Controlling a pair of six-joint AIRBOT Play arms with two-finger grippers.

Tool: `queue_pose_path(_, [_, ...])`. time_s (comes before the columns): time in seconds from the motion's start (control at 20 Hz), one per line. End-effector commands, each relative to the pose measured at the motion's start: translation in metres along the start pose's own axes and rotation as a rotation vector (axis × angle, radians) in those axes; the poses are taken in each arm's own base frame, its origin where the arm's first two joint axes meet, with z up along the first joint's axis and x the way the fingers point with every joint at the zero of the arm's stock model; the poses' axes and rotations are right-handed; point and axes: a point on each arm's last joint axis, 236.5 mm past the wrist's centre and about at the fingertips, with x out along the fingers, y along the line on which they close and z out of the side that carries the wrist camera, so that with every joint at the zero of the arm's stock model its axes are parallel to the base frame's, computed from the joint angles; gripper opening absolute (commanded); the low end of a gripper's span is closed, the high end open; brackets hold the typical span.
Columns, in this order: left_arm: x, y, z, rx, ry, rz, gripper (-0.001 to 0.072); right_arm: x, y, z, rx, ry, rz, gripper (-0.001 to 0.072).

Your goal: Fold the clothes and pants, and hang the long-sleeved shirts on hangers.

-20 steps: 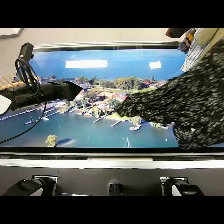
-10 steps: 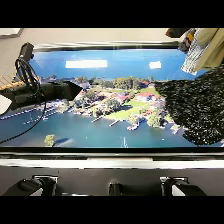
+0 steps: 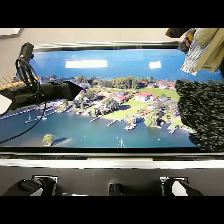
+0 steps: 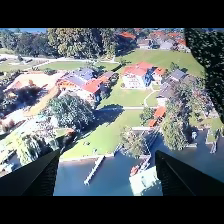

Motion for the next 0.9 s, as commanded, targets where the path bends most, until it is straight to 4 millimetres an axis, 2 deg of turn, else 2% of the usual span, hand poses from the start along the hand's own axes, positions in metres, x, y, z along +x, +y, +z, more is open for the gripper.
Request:
queue_pose_path(0.0, [0.000, 0.000, 0.000, 0.000, 0.001, 0.000, 0.0671, 0.002, -0.009, 0.043, 0.077, -0.169, -0.018, 0.0029])
queue_pose_path(0.15, [0.000, 0.000, 0.000, 0.000, 0.001, 0.000, 0.0671, 0.009, -0.014, 0.064, 0.071, -0.248, -0.081, 0.0029])
queue_pose_path(0.4, [0.000, 0.000, 0.000, 0.000, 0.001, 0.000, 0.0670, 0.036, -0.001, 0.060, 0.009, -0.220, -0.133, 0.0029])
queue_pose_path(0.55, [0.000, 0.000, 0.000, 0.000, 0.001, 0.000, 0.0670, 0.041, -0.003, 0.062, -0.017, -0.224, -0.166, 0.0029])
queue_pose_path(0.65, [0.000, 0.000, 0.000, 0.000, 0.001, 0.000, 0.0670, 0.048, -0.017, 0.059, 0.004, -0.215, -0.191, 0.0029])
queue_pose_path(0.75, [0.000, 0.000, 0.000, 0.000, 0.001, 0.001, 0.0670, 0.055, -0.045, 0.055, 0.052, -0.194, -0.231, 0.0030])
queue_pose_path(0.85, [0.000, 0.000, 0.000, 0.000, 0.001, 0.001, 0.0669, 0.053, -0.058, 0.063, 0.132, -0.218, -0.197, 0.0029])
